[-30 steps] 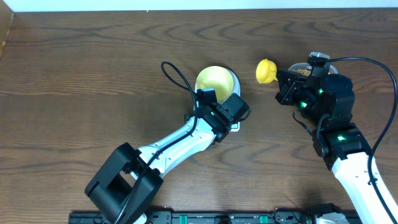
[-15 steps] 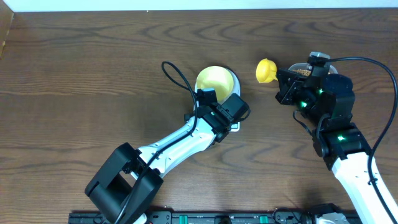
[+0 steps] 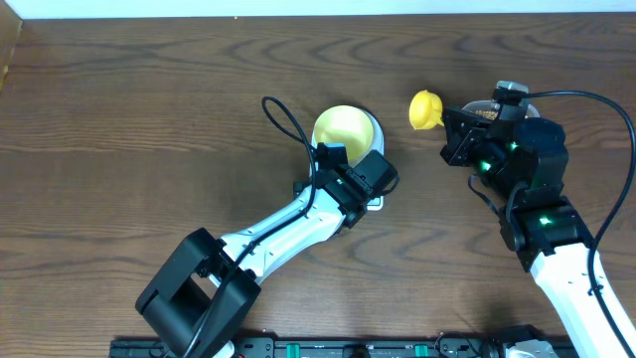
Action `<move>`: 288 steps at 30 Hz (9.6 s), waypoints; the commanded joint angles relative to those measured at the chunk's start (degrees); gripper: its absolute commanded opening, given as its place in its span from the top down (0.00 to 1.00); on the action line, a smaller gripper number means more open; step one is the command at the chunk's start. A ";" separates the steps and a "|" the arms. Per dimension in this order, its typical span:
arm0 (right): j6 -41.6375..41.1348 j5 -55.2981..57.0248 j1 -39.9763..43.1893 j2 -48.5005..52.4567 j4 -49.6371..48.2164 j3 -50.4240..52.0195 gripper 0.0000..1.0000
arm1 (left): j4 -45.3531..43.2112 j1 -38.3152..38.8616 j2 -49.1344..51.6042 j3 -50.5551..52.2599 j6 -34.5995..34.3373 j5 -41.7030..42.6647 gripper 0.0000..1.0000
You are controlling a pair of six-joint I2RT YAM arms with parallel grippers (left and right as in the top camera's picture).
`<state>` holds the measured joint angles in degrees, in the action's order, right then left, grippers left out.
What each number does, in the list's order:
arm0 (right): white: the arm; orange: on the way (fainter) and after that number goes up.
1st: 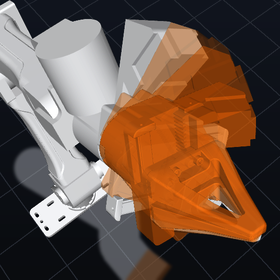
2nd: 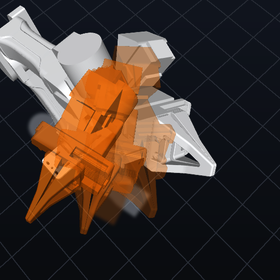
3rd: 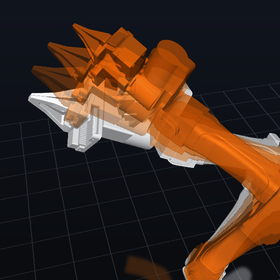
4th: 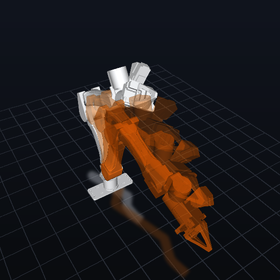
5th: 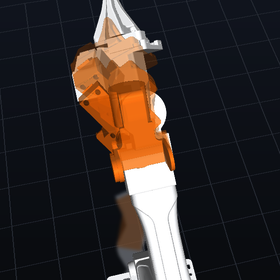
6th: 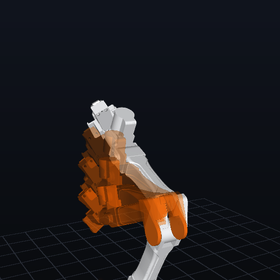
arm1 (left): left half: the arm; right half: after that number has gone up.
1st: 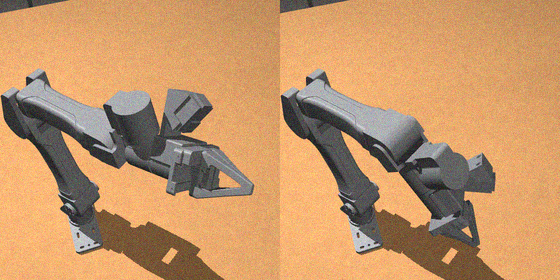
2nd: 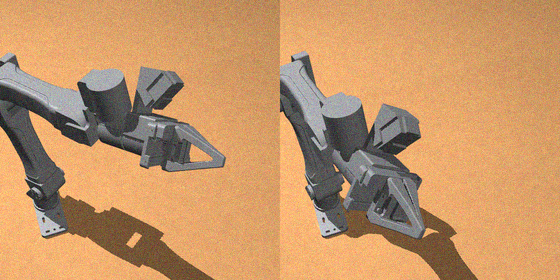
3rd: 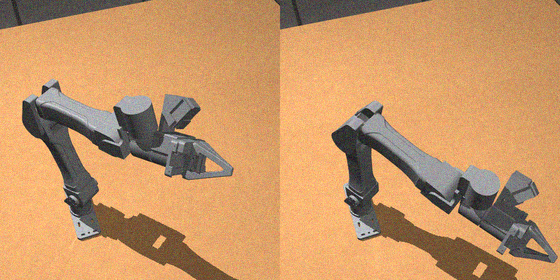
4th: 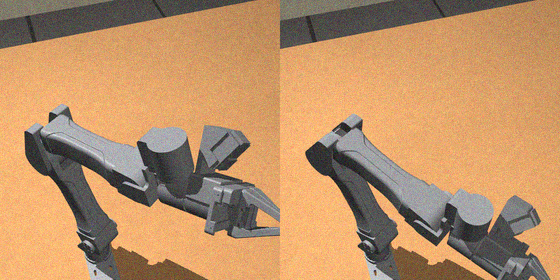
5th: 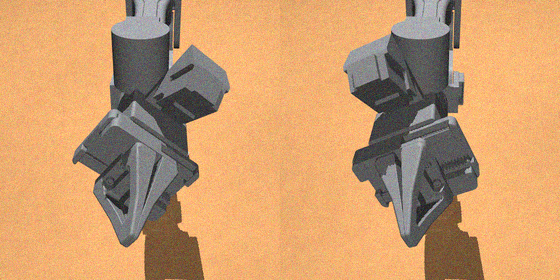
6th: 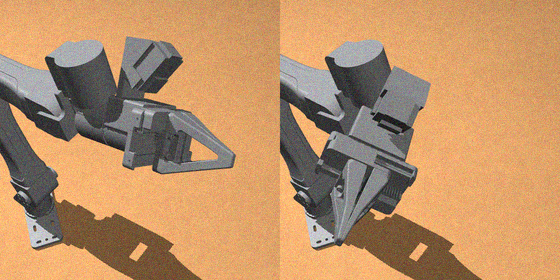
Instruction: Scoop item into bowl and weigh 50g on scale
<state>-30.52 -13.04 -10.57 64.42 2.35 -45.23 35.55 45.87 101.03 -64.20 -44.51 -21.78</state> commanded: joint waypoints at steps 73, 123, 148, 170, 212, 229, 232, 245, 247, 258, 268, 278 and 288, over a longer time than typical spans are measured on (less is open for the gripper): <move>-0.22 0.72 -0.02 -0.79 1.31 -0.98 0.99 | -6.84 0.24 5.29 0.24 -0.74 -2.78 0.12; -0.24 0.68 -0.02 -0.79 1.33 -0.98 0.99 | -7.85 0.24 7.26 0.24 -0.09 -1.46 0.11; -0.24 0.68 -0.02 -0.79 1.31 -0.98 0.99 | -8.37 0.24 8.70 0.24 1.18 -1.44 0.12; -0.24 0.70 -0.02 -0.79 1.31 -0.98 0.99 | -6.86 0.24 10.49 0.22 1.22 -1.20 0.12; 2.38 2.67 0.09 -0.79 0.70 -1.01 0.99 | -1.75 0.24 -2.56 0.13 1.40 -1.20 0.12; 2.54 3.74 0.09 -0.79 0.92 -0.98 0.99 | -1.75 0.24 -2.56 0.13 1.40 -1.20 0.12; 2.54 3.72 0.09 -0.79 0.87 -0.98 0.99 | -1.75 0.24 -2.56 0.13 1.38 -1.20 0.12; 2.51 3.69 0.09 -0.79 0.79 -0.98 0.99 | -1.75 0.24 -2.56 0.13 1.40 -1.20 0.12; 2.51 3.67 0.09 -0.79 0.81 -1.01 0.99 | -1.75 0.24 -2.56 0.13 1.40 -1.18 0.12; 2.51 3.69 0.09 -0.79 0.42 -1.01 0.99 | -1.75 0.24 -2.56 0.13 1.40 -1.20 0.12; 2.56 3.78 0.09 -0.79 0.37 -1.01 0.99 | -1.75 0.24 -2.56 0.13 1.40 -1.18 0.12; 2.51 7.93 0.09 -0.79 -0.04 -1.01 0.99 | -1.75 0.24 -2.56 0.13 1.40 -1.20 0.11; 2.51 1.53 0.02 -0.79 4.61 -0.98 0.99 | -1.75 0.24 -2.56 0.13 1.40 -1.18 0.12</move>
<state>-29.02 -10.00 -10.57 64.42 6.66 -45.23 33.43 46.28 99.00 -64.42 -43.46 -22.59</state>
